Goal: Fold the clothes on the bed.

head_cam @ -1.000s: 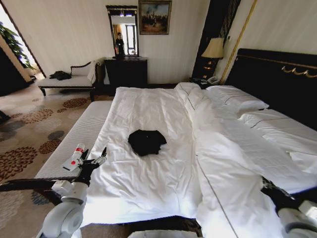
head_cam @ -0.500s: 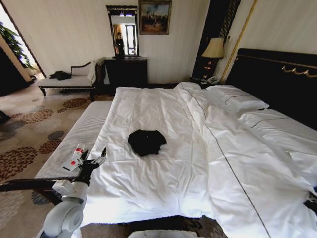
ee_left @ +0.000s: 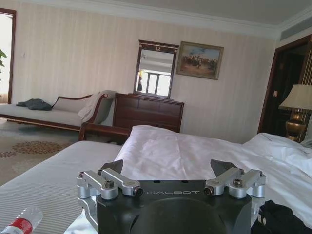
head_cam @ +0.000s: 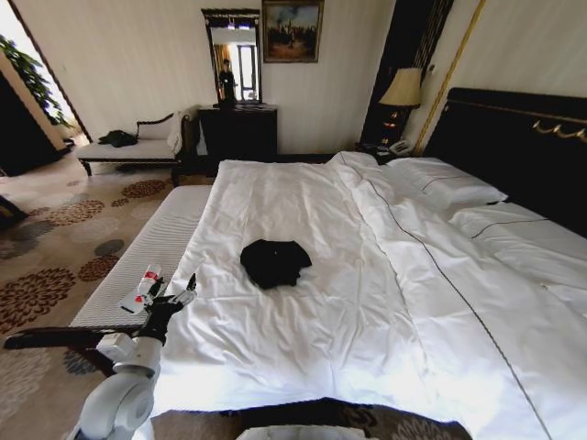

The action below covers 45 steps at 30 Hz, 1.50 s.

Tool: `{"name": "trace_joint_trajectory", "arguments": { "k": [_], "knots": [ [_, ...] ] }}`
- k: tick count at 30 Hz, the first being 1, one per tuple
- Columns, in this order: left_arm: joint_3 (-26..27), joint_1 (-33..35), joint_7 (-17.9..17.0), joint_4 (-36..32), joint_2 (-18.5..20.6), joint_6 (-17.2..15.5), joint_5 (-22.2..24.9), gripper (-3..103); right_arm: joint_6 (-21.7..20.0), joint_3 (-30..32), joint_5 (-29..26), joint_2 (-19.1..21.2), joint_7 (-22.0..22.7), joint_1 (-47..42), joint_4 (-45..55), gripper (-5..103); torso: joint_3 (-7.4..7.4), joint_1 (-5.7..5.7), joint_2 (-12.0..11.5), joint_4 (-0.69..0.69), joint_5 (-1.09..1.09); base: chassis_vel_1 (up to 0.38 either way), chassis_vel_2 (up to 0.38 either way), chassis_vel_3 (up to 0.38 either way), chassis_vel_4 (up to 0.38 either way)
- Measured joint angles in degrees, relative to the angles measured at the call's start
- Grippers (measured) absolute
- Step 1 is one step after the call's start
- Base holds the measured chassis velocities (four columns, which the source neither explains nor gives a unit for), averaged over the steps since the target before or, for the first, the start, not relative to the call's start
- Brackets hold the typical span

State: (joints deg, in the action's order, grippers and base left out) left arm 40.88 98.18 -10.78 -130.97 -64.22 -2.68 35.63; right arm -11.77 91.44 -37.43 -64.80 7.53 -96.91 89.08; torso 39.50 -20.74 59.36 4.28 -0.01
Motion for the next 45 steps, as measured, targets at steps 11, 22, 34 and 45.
{"name": "trace_joint_trajectory", "arguments": {
  "k": [11,22,34,45],
  "knots": [
    [-0.17,0.38,0.01,-0.16,-0.41,0.00,-0.58,100,3.09,2.64,1.93,2.80,-0.08,0.11,-8.78,0,0.00,0.00,0.00,-0.03,0.00,0.000,0.000,0.000,0.000],
    [-0.29,0.36,0.07,-0.18,-0.25,0.00,-0.67,100,5.24,3.33,2.00,3.76,-0.09,1.31,-13.65,0,-0.01,0.02,0.01,0.03,-0.02,0.000,0.000,0.000,0.000],
    [0.02,1.34,0.51,-0.41,-0.96,0.31,-1.01,100,7.60,2.84,1.96,1.90,-0.48,1.45,-11.68,9,-0.01,0.04,0.02,0.43,-0.18,-0.012,-0.014,-0.020,-0.013],
    [0.61,1.86,0.43,-0.82,-0.68,0.32,-1.22,100,7.67,2.33,-0.92,-1.44,0.10,0.84,-5.34,51,0.00,0.01,0.01,0.07,-0.05,-0.014,-0.025,-0.029,-0.016]
  ]
}}
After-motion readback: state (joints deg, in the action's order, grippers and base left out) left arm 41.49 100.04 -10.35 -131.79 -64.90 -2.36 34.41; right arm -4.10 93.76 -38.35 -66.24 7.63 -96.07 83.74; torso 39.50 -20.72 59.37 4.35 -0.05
